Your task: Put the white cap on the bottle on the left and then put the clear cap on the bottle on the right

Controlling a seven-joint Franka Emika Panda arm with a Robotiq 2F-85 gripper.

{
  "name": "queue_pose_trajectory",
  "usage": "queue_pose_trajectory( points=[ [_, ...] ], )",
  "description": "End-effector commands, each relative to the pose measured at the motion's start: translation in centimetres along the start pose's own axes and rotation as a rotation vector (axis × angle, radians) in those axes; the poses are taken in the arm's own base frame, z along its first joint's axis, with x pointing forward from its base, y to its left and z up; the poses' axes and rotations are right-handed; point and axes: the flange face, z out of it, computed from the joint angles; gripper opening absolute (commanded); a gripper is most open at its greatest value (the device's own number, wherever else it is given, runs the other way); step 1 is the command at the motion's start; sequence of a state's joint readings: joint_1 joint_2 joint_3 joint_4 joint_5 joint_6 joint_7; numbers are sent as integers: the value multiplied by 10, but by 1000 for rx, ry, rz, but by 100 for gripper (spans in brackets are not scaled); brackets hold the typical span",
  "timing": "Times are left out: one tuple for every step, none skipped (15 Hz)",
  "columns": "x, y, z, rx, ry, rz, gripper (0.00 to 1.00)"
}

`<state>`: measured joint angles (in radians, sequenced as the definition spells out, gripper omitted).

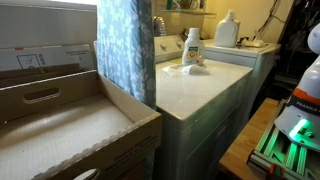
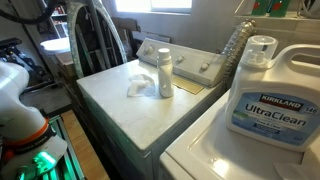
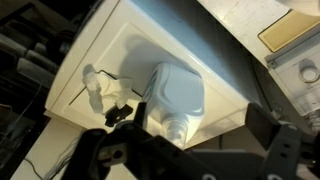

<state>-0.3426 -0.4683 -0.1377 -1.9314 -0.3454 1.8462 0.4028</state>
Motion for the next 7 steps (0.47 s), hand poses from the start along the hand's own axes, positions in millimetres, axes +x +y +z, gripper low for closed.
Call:
queue_pose_trajectory(
  points=[
    [-31, 6, -10, 56, 61, -35, 100],
    [-12, -1, -8, 21, 27, -14, 100],
    [-17, 0, -12, 31, 42, -18, 100],
    [-21, 1, -14, 36, 49, -19, 100],
    [-23, 2, -15, 40, 54, -20, 100],
    [-25, 2, -15, 41, 55, -21, 100],
    [-25, 2, -14, 41, 55, -21, 100]
  ],
)
